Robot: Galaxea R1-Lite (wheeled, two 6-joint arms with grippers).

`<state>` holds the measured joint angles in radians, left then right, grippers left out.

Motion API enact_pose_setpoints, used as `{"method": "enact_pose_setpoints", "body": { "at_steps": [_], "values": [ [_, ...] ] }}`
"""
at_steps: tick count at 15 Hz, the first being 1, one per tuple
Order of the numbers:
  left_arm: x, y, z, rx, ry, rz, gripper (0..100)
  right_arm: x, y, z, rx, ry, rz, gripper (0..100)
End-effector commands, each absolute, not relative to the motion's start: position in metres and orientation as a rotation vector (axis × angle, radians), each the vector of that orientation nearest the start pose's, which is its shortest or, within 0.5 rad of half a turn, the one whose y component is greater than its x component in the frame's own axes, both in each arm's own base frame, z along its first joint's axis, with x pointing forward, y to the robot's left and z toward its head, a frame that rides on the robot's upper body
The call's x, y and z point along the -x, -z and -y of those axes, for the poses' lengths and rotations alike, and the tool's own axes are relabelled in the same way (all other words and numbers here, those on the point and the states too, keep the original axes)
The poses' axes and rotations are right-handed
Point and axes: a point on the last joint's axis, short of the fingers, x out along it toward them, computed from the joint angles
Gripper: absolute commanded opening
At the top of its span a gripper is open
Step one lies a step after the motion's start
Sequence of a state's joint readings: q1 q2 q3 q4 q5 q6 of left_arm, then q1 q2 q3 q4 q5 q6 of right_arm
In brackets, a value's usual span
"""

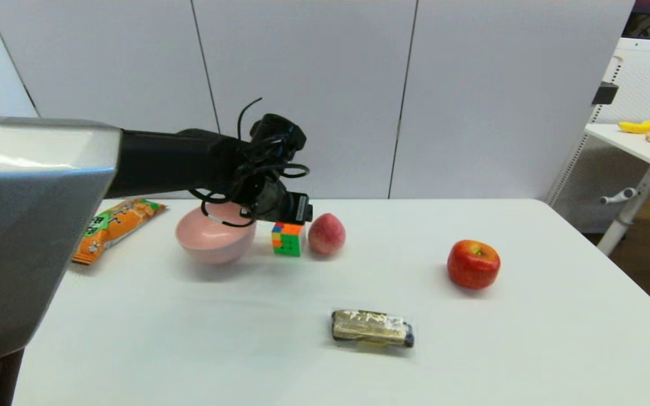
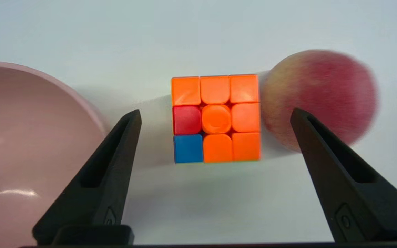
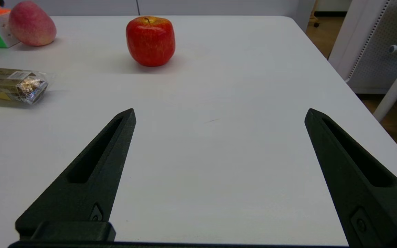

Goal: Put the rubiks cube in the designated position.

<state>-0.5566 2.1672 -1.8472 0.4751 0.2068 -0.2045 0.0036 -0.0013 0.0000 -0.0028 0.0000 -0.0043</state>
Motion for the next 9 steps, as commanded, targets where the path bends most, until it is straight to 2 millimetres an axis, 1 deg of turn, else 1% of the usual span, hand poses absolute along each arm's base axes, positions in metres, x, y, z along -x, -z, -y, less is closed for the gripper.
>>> {"method": "enact_pose_setpoints", "body": {
  "at_steps": [1, 2, 3, 4, 5, 7, 8, 9],
  "values": [
    [-0.332, -0.254, 0.211, -0.054, 0.293, -0.639, 100, 0.023, -0.076, 0.000, 0.005, -0.005, 0.003, 100],
    [-0.319, -0.271, 0.206, -0.044, 0.312, -0.603, 100, 0.023, -0.076, 0.000, 0.005, -0.003, 0.003, 100],
    [-0.301, -0.291, 0.196, -0.043, 0.326, -0.561, 100, 0.023, -0.076, 0.000, 0.005, -0.005, 0.003, 100],
    [-0.276, -0.309, 0.179, -0.090, 0.345, -0.514, 100, 0.023, -0.076, 0.000, 0.005, -0.003, 0.003, 100],
    [-0.256, -0.321, 0.161, -0.133, 0.353, -0.468, 100, 0.023, -0.076, 0.000, 0.005, -0.003, 0.003, 100],
    [-0.220, -0.337, 0.118, -0.188, 0.318, -0.370, 100, 0.023, -0.076, 0.000, 0.005, -0.005, 0.003, 100],
    [-0.201, -0.340, 0.101, -0.209, 0.301, -0.305, 100, 0.023, -0.076, 0.000, 0.005, -0.005, 0.003, 100],
    [-0.182, -0.338, 0.085, -0.221, 0.278, -0.234, 100, 0.023, -0.076, 0.000, 0.005, -0.005, 0.003, 100]
  ]
}}
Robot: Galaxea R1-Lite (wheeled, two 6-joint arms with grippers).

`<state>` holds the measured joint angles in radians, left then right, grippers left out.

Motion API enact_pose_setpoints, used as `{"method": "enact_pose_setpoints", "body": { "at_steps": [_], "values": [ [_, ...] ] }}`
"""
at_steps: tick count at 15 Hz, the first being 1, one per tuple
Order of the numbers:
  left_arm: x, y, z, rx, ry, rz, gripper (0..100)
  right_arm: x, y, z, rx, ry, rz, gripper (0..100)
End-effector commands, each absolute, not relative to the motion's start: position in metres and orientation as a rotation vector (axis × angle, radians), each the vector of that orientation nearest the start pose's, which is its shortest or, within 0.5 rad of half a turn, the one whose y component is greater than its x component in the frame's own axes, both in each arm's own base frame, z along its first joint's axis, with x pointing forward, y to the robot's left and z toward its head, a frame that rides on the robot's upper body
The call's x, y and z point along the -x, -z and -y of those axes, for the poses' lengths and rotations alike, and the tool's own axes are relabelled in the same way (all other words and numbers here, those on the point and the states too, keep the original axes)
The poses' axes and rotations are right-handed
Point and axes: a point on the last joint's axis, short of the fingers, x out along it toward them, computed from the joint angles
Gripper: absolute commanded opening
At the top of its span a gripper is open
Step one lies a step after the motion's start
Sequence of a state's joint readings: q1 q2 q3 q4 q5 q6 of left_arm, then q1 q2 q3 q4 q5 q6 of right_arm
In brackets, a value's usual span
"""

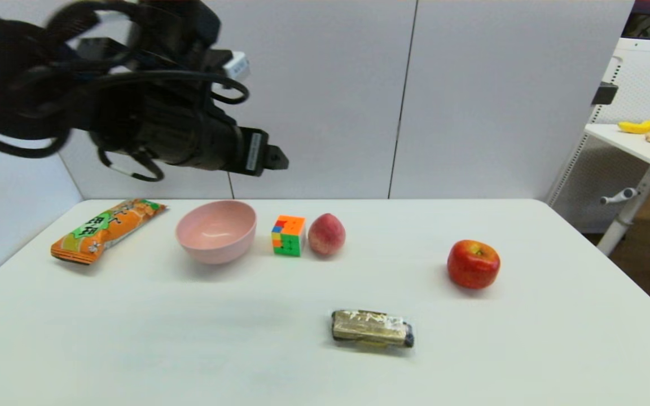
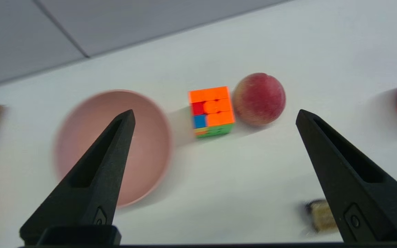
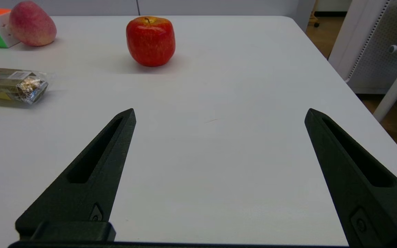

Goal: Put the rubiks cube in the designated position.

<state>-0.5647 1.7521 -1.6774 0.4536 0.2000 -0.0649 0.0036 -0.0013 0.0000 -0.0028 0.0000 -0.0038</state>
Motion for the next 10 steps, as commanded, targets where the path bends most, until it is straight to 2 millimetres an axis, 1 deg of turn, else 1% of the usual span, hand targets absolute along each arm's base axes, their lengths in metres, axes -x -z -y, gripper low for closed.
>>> {"method": "enact_pose_setpoints", "body": {
  "at_steps": [1, 4, 5, 7, 8, 9, 10],
  "values": [
    [-0.161, -0.333, 0.069, -0.231, 0.249, -0.146, 100, 0.023, -0.076, 0.000, 0.005, -0.005, 0.003, 100],
    [-0.113, -0.300, 0.038, -0.287, 0.164, 0.027, 100, 0.023, -0.076, 0.000, 0.005, -0.005, 0.003, 100],
    [-0.096, -0.285, 0.027, -0.308, 0.137, 0.071, 100, 0.023, -0.076, 0.000, 0.005, -0.005, 0.003, 100],
    [-0.071, -0.261, 0.014, -0.342, 0.217, 0.118, 100, 0.023, -0.076, 0.000, 0.005, -0.003, 0.003, 100],
    [-0.056, -0.243, 0.009, -0.343, 0.249, 0.115, 100, 0.023, -0.076, 0.000, 0.005, -0.003, 0.003, 100],
    [-0.043, -0.218, 0.006, -0.340, 0.225, 0.082, 100, 0.023, -0.076, 0.000, 0.005, -0.003, 0.003, 100],
    [-0.029, -0.190, 0.005, -0.311, 0.207, 0.051, 100, 0.023, -0.076, 0.000, 0.005, -0.005, 0.003, 100]
  ]
}}
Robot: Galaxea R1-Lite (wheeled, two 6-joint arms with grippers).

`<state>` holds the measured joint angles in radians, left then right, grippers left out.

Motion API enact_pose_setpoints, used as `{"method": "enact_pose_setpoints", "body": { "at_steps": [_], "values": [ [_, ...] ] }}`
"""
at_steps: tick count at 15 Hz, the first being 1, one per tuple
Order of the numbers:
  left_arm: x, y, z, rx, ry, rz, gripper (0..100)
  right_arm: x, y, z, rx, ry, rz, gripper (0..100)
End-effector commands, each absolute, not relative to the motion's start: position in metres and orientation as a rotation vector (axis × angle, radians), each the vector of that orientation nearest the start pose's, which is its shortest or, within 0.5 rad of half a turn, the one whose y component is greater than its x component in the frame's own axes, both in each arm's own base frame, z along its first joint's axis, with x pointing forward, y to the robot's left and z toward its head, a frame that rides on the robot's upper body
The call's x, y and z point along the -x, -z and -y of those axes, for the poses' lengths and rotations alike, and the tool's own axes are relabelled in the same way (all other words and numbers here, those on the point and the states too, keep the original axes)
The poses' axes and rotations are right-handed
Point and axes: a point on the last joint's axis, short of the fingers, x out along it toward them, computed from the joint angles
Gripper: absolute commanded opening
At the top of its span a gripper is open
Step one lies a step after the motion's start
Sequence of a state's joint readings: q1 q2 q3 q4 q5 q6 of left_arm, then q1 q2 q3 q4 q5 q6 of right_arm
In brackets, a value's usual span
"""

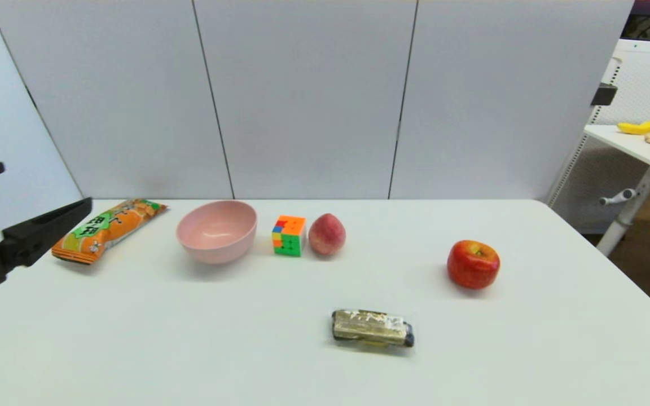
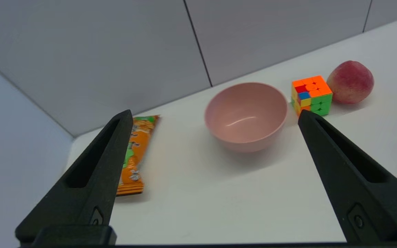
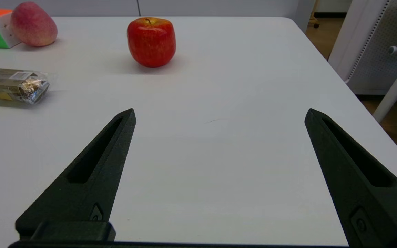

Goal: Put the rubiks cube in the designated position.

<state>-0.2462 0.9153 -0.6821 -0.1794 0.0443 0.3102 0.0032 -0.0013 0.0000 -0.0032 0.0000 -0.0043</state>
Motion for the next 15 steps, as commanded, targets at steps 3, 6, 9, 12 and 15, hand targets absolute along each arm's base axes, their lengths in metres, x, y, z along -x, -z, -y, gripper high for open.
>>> {"method": "enact_pose_setpoints", "body": {
  "at_steps": [3, 6, 9, 12, 15],
  "values": [
    [0.000, -0.114, 0.003, -0.260, 0.150, 0.024, 100, 0.023, -0.076, 0.000, 0.005, -0.003, 0.003, 100],
    [0.016, -0.082, 0.000, -0.227, 0.028, -0.032, 100, 0.023, -0.076, 0.000, 0.005, -0.005, 0.003, 100],
    [0.023, -0.076, 0.001, -0.167, 0.055, 0.005, 100, 0.023, -0.076, 0.000, 0.005, -0.005, 0.003, 100],
    [0.023, -0.075, 0.001, -0.126, 0.054, 0.002, 100, 0.023, -0.076, 0.000, 0.005, -0.005, 0.003, 100],
    [0.023, -0.075, 0.000, -0.029, 0.029, 0.000, 100, 0.023, -0.076, 0.000, 0.005, -0.005, 0.003, 100]
  ]
}}
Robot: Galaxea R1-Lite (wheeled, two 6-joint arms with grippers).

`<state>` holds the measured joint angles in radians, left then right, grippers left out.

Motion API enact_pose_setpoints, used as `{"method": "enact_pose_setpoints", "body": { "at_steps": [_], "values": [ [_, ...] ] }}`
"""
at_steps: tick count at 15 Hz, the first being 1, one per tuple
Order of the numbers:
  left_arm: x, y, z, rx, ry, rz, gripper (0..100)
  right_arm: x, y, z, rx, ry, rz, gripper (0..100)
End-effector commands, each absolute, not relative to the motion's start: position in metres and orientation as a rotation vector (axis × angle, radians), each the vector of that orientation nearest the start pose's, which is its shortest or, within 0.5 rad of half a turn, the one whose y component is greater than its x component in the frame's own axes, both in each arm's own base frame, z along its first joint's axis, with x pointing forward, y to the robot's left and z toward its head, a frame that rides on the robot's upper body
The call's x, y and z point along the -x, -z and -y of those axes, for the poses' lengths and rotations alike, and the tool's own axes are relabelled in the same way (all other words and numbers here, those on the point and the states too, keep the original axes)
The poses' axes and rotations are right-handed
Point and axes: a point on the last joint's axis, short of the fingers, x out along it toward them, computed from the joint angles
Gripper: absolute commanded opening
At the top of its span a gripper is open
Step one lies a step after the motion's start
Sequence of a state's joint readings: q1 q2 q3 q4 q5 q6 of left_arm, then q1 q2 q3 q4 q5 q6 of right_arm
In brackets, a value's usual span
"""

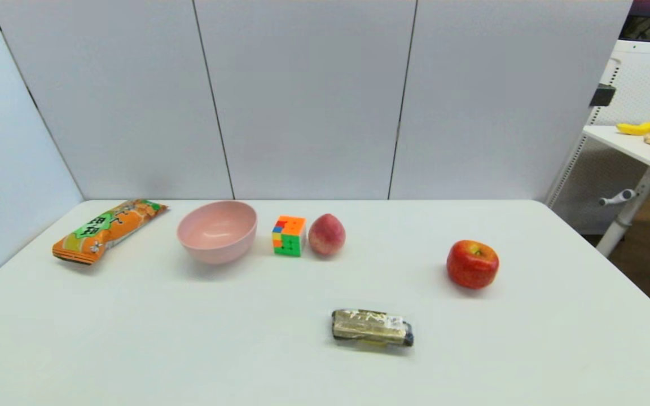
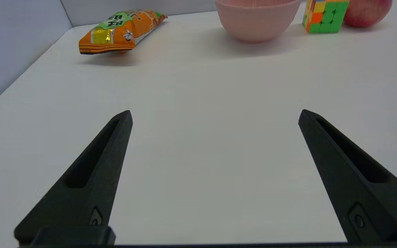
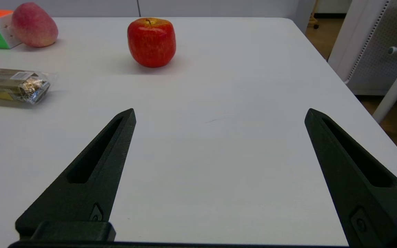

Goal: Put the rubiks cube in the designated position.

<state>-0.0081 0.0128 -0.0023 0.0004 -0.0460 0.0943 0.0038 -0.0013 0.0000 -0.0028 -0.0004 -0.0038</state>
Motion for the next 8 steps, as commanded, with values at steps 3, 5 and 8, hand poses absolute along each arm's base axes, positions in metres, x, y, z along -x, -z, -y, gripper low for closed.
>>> {"method": "enact_pose_setpoints", "body": {
  "at_steps": [3, 5, 8],
  "values": [
    [0.0228, -0.0756, -0.0001, -0.003, 0.009, 0.002, 100, 0.0228, -0.0758, 0.0001, 0.005, -0.005, 0.003, 100],
    [0.0228, -0.0756, -0.0001, -0.003, 0.009, 0.002, 100, 0.0228, -0.0758, 0.0001, 0.005, -0.005, 0.003, 100],
    [0.0228, -0.0756, -0.0001, -0.003, 0.009, 0.002, 100, 0.0228, -0.0760, 0.0001, 0.017, -0.005, 0.005, 100]
  ]
}}
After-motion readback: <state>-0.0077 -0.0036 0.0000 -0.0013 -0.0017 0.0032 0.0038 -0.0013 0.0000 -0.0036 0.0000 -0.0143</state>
